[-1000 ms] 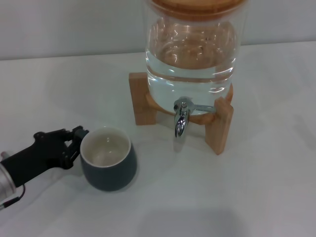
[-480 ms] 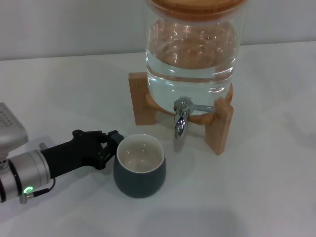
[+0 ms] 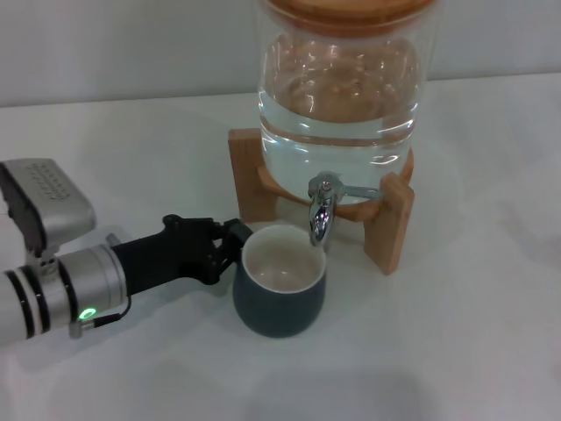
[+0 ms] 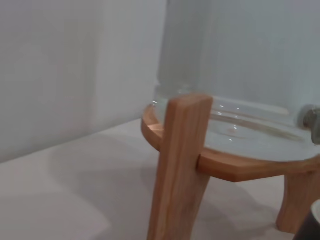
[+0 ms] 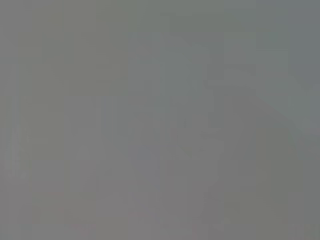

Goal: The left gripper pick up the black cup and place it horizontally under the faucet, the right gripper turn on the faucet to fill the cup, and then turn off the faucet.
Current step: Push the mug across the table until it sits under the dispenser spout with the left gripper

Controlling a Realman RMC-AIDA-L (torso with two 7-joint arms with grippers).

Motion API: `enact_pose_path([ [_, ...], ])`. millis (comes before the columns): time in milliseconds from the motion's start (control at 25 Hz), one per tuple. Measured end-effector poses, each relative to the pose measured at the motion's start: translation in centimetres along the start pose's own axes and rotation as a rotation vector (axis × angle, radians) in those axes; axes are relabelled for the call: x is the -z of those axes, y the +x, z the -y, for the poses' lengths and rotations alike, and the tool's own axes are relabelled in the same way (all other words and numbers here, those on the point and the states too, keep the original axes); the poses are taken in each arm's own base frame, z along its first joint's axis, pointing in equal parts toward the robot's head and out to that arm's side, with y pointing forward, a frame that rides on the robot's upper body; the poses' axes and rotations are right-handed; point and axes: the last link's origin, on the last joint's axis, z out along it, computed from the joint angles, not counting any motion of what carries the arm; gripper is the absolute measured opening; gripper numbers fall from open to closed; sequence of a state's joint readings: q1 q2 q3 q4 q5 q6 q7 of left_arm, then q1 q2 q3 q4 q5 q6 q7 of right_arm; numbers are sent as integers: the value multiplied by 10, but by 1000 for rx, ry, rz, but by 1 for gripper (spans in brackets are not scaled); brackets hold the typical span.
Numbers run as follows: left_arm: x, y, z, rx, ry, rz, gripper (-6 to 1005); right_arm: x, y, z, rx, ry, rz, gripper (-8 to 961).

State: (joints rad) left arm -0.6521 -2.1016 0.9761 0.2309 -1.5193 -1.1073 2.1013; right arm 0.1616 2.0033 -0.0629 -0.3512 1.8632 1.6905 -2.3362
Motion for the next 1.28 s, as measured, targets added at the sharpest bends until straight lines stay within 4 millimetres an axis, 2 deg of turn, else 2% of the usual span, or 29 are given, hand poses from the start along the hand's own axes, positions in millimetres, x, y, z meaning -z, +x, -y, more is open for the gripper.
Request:
enact_pose_path([
  [560,-24,7,-14,-45,-23,8,137,2,0,1,3,4,-5,826],
  [800,-28,4,-18,-57,-12,21,137,4,0,2,4,7,-8,826],
  [1040,-24,4,-18,-45,27,-5,136,6,-1,3,5,10,-11,826],
  [1280,-24,3,-19,-44,22,-4,186,6,-1,2,5,10,-10,826],
])
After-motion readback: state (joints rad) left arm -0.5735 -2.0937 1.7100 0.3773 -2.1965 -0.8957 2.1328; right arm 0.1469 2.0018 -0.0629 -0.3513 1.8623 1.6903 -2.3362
